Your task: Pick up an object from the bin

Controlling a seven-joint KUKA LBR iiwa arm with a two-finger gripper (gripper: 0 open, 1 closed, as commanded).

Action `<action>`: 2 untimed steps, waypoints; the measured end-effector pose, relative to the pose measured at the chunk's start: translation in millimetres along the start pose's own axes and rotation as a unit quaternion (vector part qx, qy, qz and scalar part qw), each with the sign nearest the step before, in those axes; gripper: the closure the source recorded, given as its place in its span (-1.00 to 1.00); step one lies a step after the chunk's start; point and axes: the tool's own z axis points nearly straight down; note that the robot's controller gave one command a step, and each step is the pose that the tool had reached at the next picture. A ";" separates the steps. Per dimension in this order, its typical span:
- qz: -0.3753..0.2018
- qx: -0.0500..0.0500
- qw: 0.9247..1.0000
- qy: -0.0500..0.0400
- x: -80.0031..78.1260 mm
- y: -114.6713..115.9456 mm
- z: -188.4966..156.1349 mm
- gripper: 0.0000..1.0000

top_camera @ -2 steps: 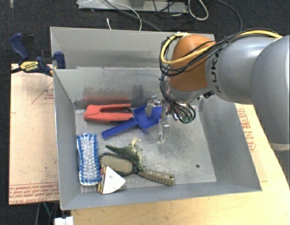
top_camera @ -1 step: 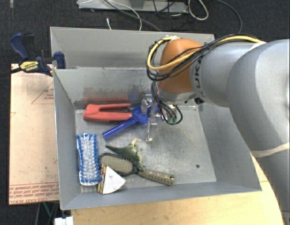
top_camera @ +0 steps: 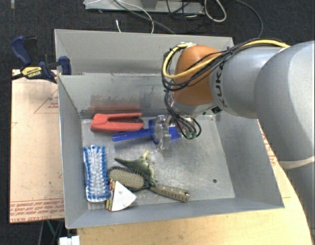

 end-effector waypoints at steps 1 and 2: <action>0.000 0.000 1.000 0.000 0.0 0.1 -0.1 1.00; 0.000 0.000 1.000 -0.001 -0.2 0.4 -4.6 1.00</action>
Offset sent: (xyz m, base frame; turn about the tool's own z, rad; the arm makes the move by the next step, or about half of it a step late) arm -0.0001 0.0000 0.0075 -0.0004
